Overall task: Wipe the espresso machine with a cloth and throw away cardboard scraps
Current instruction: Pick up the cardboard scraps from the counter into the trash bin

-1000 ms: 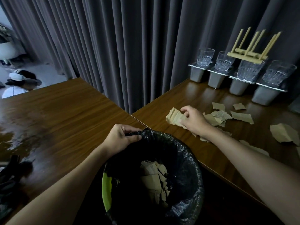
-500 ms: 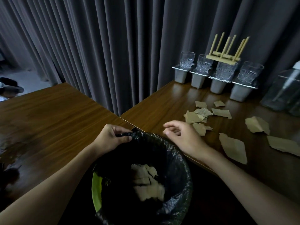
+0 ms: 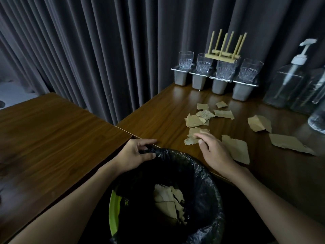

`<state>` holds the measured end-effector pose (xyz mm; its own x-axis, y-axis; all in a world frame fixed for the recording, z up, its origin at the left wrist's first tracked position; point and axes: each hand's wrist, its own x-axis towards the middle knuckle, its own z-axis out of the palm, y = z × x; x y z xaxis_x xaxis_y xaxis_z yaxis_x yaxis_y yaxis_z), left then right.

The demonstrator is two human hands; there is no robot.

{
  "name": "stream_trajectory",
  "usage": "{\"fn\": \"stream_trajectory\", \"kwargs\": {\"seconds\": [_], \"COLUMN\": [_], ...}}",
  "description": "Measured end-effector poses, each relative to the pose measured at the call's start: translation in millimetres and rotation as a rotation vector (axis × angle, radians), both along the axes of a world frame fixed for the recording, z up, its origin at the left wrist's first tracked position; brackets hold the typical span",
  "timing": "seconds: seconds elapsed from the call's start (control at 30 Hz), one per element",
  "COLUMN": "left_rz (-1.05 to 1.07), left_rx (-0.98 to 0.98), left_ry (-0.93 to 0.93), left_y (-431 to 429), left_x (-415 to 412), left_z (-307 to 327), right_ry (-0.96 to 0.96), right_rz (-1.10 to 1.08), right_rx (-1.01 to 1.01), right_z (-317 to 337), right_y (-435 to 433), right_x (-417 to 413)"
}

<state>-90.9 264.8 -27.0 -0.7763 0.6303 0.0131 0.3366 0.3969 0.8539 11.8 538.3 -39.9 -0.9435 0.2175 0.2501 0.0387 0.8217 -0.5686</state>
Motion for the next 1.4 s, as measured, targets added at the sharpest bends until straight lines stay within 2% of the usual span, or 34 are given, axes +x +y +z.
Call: {"fn": "stream_trajectory", "kwargs": {"seconds": [0.3, 0.47, 0.6, 0.8, 0.93, 1.03, 1.1, 1.17, 1.2, 1.3, 1.37, 1.4], "left_rz": [-0.028, -0.013, -0.027, 0.002, -0.003, -0.008, -0.008, -0.009, -0.013, -0.015, -0.023, -0.034], "left_rx": [-0.091, -0.131, -0.146, -0.138, -0.159, -0.166, -0.168, -0.168, -0.164, -0.157, -0.158, -0.160], "left_ry": [0.063, 0.124, 0.136, 0.118, 0.107, 0.093, 0.077, 0.060, 0.053, 0.048, 0.046, 0.049], "left_y": [16.1, 17.9, 19.6, 19.3, 19.4, 19.3, 19.4, 19.8, 20.3, 24.4, 30.7, 34.8], "left_x": [18.0, 22.5, 22.8, 25.0, 26.5, 27.0, 25.8, 25.2, 25.1, 26.3, 29.5, 32.0], "left_z": [-15.0, -19.3, -16.4, -19.2, -17.1, -14.8, -14.6, -14.3, -13.9, -13.0, -13.0, -13.1], "right_ry": [-0.011, -0.101, -0.099, -0.065, 0.002, 0.060, -0.026, -0.124, -0.115, 0.023, 0.061, 0.023], "right_rz": [-0.034, -0.134, -0.164, -0.189, -0.169, -0.052, 0.106, 0.188, 0.170, -0.055, -0.242, -0.312], "right_rx": [0.095, 0.064, 0.050, -0.121, -0.390, -0.707, -0.799, -0.701, -0.634, -0.427, -0.169, -0.008], "right_z": [-2.4, -0.9, 4.0, 11.8, 12.4, 25.2, 35.2, 38.0, 36.7, 28.5, 20.0, 15.0], "right_y": [-1.0, -1.4, -2.4, -6.1, -3.7, -7.9, -11.4, -10.9, -8.5, 10.1, 29.7, 39.1], "right_x": [0.5, -4.4, -5.7, -0.7, 3.0, 15.1, 28.9, 41.6, 46.6, 57.5, 62.6, 64.8]}}
